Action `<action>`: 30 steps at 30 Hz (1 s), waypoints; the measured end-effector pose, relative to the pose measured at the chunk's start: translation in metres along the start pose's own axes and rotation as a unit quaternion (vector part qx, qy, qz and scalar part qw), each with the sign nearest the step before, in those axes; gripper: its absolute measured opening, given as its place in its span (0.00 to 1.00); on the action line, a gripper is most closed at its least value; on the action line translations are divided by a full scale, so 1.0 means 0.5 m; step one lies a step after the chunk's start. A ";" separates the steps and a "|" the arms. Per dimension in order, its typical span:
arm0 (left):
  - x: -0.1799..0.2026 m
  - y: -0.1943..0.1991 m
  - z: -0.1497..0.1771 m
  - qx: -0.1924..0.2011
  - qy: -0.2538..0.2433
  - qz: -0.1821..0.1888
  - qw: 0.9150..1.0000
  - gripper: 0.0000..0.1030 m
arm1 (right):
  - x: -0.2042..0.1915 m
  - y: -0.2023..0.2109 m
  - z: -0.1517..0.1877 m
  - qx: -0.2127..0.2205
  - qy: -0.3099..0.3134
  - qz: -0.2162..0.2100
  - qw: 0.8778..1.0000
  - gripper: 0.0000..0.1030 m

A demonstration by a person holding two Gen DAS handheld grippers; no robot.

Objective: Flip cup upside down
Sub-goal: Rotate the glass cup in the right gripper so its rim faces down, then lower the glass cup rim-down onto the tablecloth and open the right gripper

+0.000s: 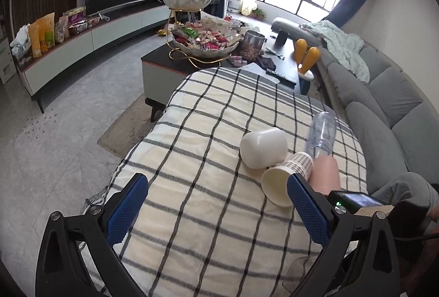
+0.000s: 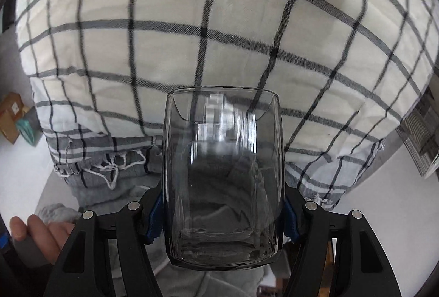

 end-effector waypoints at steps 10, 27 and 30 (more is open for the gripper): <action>0.010 -0.053 -0.024 -0.014 -0.002 -0.009 1.000 1.00 | 0.022 -0.032 -0.043 -0.026 0.000 0.001 1.000 0.65; 0.011 0.038 -0.033 0.029 -0.007 -0.008 1.000 1.00 | 0.008 0.021 0.046 0.067 -0.003 -0.002 0.998 0.81; 0.017 0.080 -0.034 0.053 -0.016 -0.010 0.998 1.00 | 0.013 0.047 0.084 0.121 0.001 0.000 0.993 0.81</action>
Point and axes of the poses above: each gripper's, at about its wrist camera, not at the fingertips, and y roughly against the way its jaws point, x to its right, z to its underside, the point moved 4 cm from there along -y, roughly the way its jaws point
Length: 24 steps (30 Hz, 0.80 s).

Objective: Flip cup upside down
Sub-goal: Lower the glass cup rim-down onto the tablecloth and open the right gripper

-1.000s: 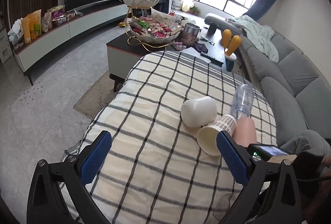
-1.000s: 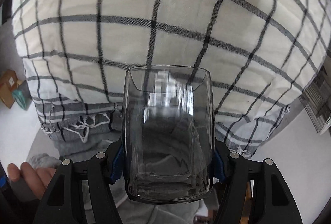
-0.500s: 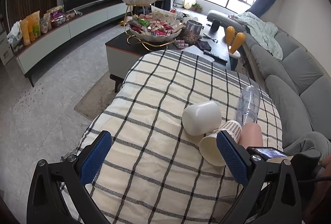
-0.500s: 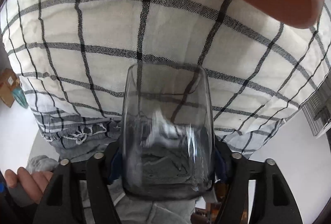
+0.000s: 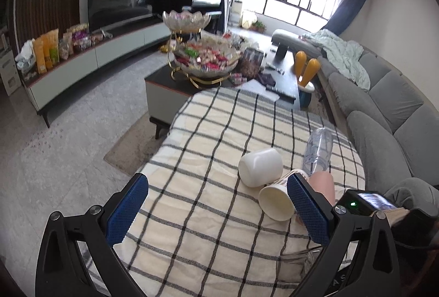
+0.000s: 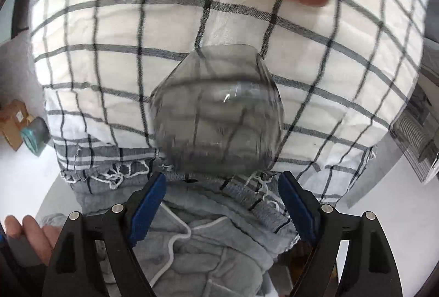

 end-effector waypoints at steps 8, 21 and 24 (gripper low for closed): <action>0.016 0.104 0.005 0.047 -0.035 0.000 0.998 1.00 | 0.002 0.099 0.094 0.223 -0.001 -0.020 0.975 0.81; 0.055 0.207 0.023 0.088 -0.092 -0.016 0.992 1.00 | 0.053 0.198 0.274 0.512 -0.095 -0.037 0.853 0.81; 0.061 0.216 0.027 0.085 -0.098 -0.014 0.991 1.00 | 0.061 0.217 0.309 0.555 -0.112 -0.025 0.824 0.81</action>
Point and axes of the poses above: each gripper's, at about its wrist camera, not at the fingertips, and y roughly against the way its jaws point, x to its right, z to its underside, the point moved 4 cm from there along -y, roughly the way its jaws point
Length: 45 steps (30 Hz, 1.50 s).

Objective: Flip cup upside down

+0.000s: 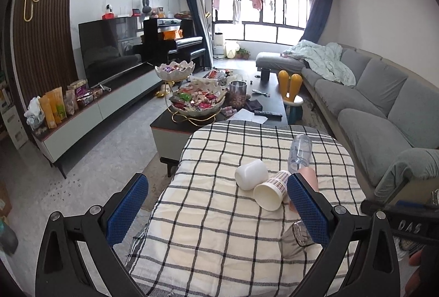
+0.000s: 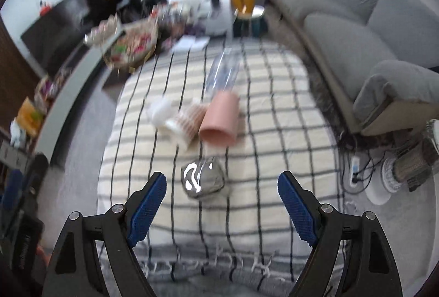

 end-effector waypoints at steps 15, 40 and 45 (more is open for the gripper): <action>0.012 0.040 0.016 0.008 -0.018 0.006 1.000 1.00 | -0.003 0.089 0.001 0.149 0.020 0.049 0.987 0.86; -0.007 0.047 0.041 0.000 -0.016 -0.004 1.000 1.00 | -0.023 0.143 0.030 0.208 0.031 0.065 0.976 0.88; -0.008 0.045 0.042 -0.002 -0.015 -0.003 1.000 1.00 | -0.025 0.148 0.035 0.213 0.034 0.068 0.974 0.89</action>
Point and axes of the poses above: each gripper's, at about its wrist camera, not at the fingertips, and y roughly against the way its jaws point, x to its right, z to its underside, the point moved 4 cm from there along -y, roughly the way its jaws point
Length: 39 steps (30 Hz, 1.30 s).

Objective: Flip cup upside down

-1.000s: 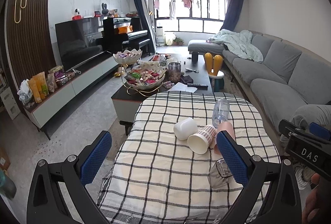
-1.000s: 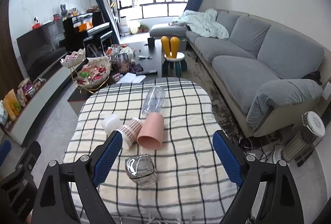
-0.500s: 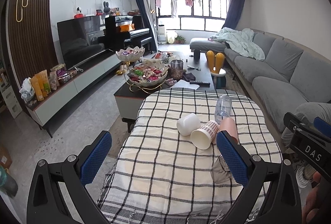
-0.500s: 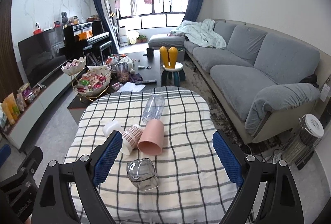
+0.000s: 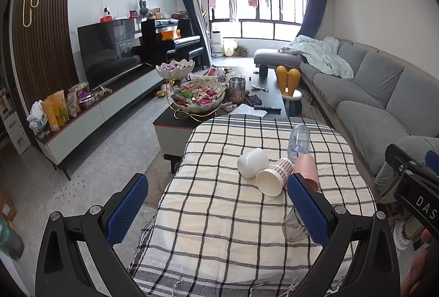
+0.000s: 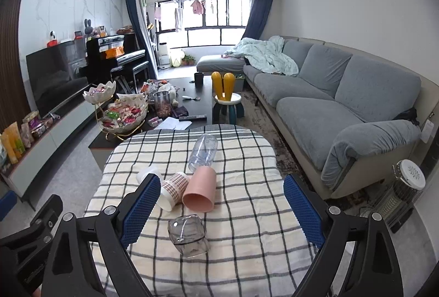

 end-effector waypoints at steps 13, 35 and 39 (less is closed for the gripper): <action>0.000 0.000 -0.001 0.000 0.000 0.000 1.000 1.00 | 0.000 0.007 0.001 0.004 0.000 0.001 1.000 0.90; 0.002 -0.009 0.004 -0.004 0.001 0.002 1.000 1.00 | 0.001 0.004 0.001 0.002 0.000 0.001 1.000 0.90; 0.002 -0.009 0.004 -0.003 0.001 0.002 1.000 1.00 | 0.002 0.005 0.002 0.001 0.000 0.001 1.000 0.90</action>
Point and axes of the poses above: each gripper's, at about its wrist camera, not at the fingertips, and y roughly against the way its jaws point, x to its right, z to its underside, the point moved 4 cm from there along -y, roughly the way its jaws point
